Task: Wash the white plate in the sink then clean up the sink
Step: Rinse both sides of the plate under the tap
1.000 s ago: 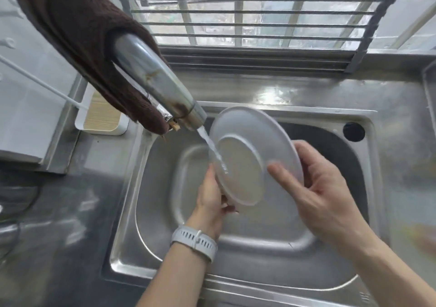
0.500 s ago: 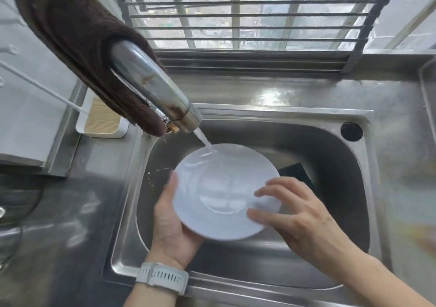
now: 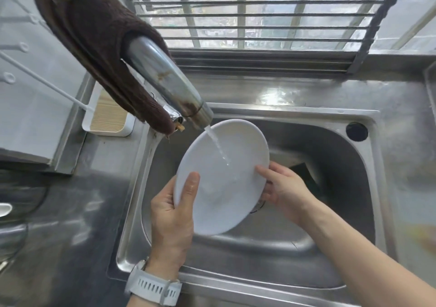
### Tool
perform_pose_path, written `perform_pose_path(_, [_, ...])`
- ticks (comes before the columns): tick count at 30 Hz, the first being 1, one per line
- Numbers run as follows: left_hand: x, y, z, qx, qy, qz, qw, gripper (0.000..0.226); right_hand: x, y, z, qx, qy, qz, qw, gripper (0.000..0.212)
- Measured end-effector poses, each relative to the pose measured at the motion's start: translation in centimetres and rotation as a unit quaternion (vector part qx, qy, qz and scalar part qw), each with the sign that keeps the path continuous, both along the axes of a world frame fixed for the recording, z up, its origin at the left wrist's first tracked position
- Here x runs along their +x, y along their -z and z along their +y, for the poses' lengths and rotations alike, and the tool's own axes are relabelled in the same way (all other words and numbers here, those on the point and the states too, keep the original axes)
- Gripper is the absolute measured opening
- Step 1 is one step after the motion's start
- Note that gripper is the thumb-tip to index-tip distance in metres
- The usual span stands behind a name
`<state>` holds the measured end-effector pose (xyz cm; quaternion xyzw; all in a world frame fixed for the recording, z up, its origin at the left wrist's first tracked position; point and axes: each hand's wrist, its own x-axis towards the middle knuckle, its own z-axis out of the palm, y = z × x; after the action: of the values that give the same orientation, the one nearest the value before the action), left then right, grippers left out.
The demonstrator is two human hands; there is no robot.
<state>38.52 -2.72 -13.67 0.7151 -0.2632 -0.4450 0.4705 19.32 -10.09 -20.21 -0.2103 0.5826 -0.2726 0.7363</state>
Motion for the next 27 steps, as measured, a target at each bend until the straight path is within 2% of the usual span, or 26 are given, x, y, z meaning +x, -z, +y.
perform_pose_path(2, [0.5, -0.4, 0.2, -0.016, 0.032, -0.066, 0.997, 0.029, 0.7, 0.0, -0.4, 0.028, -0.022, -0.003, 0.999, 0.021])
perform_pose_path(4, [1.2, -0.7, 0.3, -0.005, 0.056, -0.095, 0.994, 0.040, 0.9, -0.4, -0.4, 0.033, -0.090, 0.026, 0.995, 0.018])
perform_pose_path(8, [2.6, -0.1, 0.1, 0.096, 0.033, -0.092, 0.991, 0.023, -0.5, -2.4, -0.3, -0.003, -0.155, 0.134, 0.979, 0.016])
perform_pose_path(11, [3.0, 1.4, 0.2, 0.193, 0.062, -0.083, 0.976, 0.015, -2.0, -5.0, -0.4, -0.066, -0.167, 0.210, 0.961, 0.017])
perform_pose_path(14, [2.4, 2.6, 0.3, 0.234, 0.082, -0.040, 0.968, 0.015, -3.5, -7.7, -0.1, -0.151, -0.187, 0.283, 0.928, 0.013])
perform_pose_path(17, [1.3, 3.1, 0.2, 0.212, 0.069, 0.003, 0.975, 0.011, -4.5, -9.4, 0.4, -0.252, -0.215, 0.342, 0.879, 0.011])
perform_pose_path(19, [0.7, 3.1, 0.1, 0.184, 0.056, 0.007, 0.981, 0.013, -5.2, -10.0, 0.9, -0.301, -0.205, 0.356, 0.860, 0.011])
perform_pose_path(21, [0.4, 3.0, 0.2, 0.143, 0.053, -0.031, 0.988, 0.011, -6.0, -10.1, 1.4, -0.324, -0.186, 0.350, 0.859, 0.014])
perform_pose_path(27, [-0.8, 1.0, 0.7, 0.009, 0.056, -0.150, 0.987, 0.017, -8.6, -9.4, 2.9, -0.312, -0.125, 0.349, 0.875, 0.015])
